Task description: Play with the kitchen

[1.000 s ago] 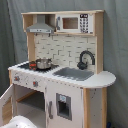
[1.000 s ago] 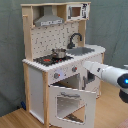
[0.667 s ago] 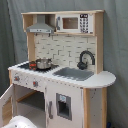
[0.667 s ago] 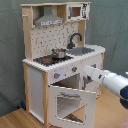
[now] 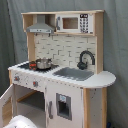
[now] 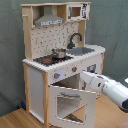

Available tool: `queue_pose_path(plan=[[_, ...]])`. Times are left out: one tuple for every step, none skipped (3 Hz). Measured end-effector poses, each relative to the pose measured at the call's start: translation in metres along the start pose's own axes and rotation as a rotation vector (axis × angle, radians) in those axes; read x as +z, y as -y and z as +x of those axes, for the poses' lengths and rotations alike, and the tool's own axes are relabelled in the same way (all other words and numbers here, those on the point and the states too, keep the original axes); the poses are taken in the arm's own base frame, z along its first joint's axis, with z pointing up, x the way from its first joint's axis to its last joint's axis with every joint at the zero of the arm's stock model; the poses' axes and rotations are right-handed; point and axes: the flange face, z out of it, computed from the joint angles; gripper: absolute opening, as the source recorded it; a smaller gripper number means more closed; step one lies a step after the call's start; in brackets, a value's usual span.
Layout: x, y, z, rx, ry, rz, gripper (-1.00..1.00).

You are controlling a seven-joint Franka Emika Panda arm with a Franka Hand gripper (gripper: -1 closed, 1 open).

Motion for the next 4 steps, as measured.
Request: queue_pose_path(plan=[[-0.002,-0.002,0.012,-0.02,-0.062,-0.064,1.0],[-0.006,-0.002,0.022,-0.035,-0.127,-0.121,1.0],[-0.015,-0.003,0.034,-0.051,-0.216,-0.188,1.0],[-0.027,-0.003,0.042,-0.064,-0.302,-0.237,1.0]])
